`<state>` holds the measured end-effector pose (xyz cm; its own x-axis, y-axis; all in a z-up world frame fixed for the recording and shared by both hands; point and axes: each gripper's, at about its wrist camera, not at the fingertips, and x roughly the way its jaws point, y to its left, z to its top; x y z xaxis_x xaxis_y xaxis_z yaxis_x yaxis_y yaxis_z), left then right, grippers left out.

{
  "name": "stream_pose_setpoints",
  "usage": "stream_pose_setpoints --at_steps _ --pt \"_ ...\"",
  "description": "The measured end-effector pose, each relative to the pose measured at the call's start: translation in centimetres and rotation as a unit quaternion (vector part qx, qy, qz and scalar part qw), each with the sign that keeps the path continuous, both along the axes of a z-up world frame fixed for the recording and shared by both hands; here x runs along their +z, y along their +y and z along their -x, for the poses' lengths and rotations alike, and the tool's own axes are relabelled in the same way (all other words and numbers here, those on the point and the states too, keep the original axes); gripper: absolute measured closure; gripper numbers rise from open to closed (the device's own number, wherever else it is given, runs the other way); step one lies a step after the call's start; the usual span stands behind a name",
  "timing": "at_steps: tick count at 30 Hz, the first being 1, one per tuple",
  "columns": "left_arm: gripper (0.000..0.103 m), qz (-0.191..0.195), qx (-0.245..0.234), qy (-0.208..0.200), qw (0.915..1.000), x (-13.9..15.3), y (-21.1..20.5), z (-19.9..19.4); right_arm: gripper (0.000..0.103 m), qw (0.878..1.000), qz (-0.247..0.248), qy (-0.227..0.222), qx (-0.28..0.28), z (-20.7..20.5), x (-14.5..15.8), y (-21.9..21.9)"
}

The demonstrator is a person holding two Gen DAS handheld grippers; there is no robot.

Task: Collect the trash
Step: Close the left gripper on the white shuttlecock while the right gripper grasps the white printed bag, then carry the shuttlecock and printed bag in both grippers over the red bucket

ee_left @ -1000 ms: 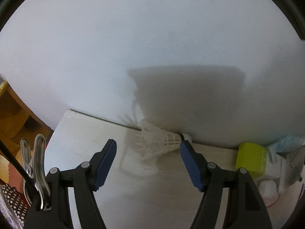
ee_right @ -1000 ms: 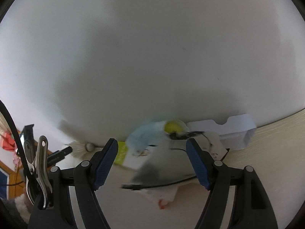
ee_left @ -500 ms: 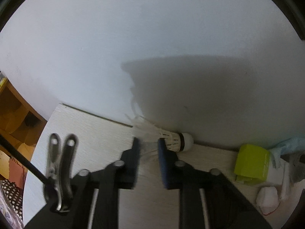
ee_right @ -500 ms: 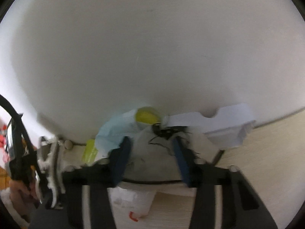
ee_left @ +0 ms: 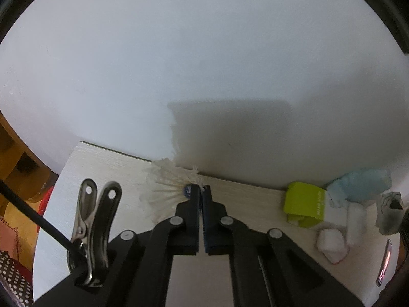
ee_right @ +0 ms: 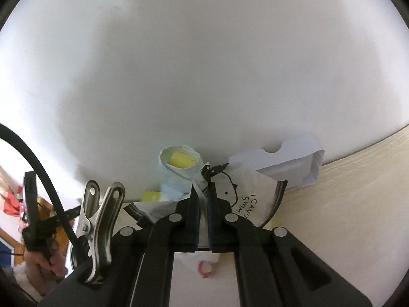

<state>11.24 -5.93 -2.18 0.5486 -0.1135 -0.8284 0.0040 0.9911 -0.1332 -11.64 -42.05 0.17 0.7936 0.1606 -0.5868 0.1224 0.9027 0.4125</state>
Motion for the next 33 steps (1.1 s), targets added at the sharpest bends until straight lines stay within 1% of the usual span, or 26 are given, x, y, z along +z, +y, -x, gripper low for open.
stream_pose_setpoints --at_steps 4,7,10,11,12,15,21,23,24,27,28,29,33 --pt "0.102 0.008 -0.007 -0.014 0.9998 1.5 2.1 1.0 0.098 1.0 0.011 -0.018 0.014 0.9 1.8 2.0" --pt "0.102 0.009 -0.02 -0.037 0.9991 3.4 3.4 2.4 0.098 0.999 0.012 -0.034 0.025 1.6 2.9 3.3" --pt "0.102 0.004 -0.029 -0.061 0.9977 4.9 5.1 3.8 0.098 0.998 0.013 -0.044 0.042 1.3 3.8 5.6" --pt "0.102 0.005 -0.028 -0.066 0.9974 5.4 5.9 4.2 0.098 0.998 0.014 -0.046 0.05 0.8 3.9 6.9" --pt "0.102 0.006 -0.024 -0.069 0.9973 5.5 6.8 4.3 0.098 0.997 0.016 -0.048 0.057 0.3 3.6 6.9" --pt "0.102 0.01 -0.012 -0.069 0.9975 6.4 8.5 5.1 0.098 0.995 0.021 -0.056 0.08 0.0 4.4 9.3" --pt "0.102 0.013 0.015 -0.065 0.9977 6.6 13.0 6.1 0.098 0.992 0.031 -0.056 0.107 -0.1 4.7 13.2" --pt "0.102 0.014 0.023 -0.068 0.9974 6.7 14.4 6.4 0.098 0.992 0.033 -0.054 0.113 -1.4 4.4 13.3" --pt "0.102 0.013 0.026 -0.068 0.9972 6.9 14.8 7.0 0.098 0.991 0.033 -0.054 0.115 -1.7 4.2 13.7" --pt "0.102 0.014 0.035 -0.07 0.9968 7.0 16.1 7.1 0.098 0.99 0.033 -0.054 0.123 -2.6 4.0 14.5" --pt "0.102 0.014 0.039 -0.07 0.9967 7.0 16.7 7.1 0.098 0.99 0.033 -0.054 0.125 -1.5 4.7 14.7" --pt "0.102 0.016 0.042 -0.07 0.9965 6.9 17.3 7.1 0.098 0.99 0.034 -0.055 0.129 -1.4 4.8 15.6" --pt "0.102 0.019 0.057 -0.067 0.996 6.8 19.0 7.3 0.098 0.987 0.036 -0.058 0.147 -2.0 5.3 16.8"
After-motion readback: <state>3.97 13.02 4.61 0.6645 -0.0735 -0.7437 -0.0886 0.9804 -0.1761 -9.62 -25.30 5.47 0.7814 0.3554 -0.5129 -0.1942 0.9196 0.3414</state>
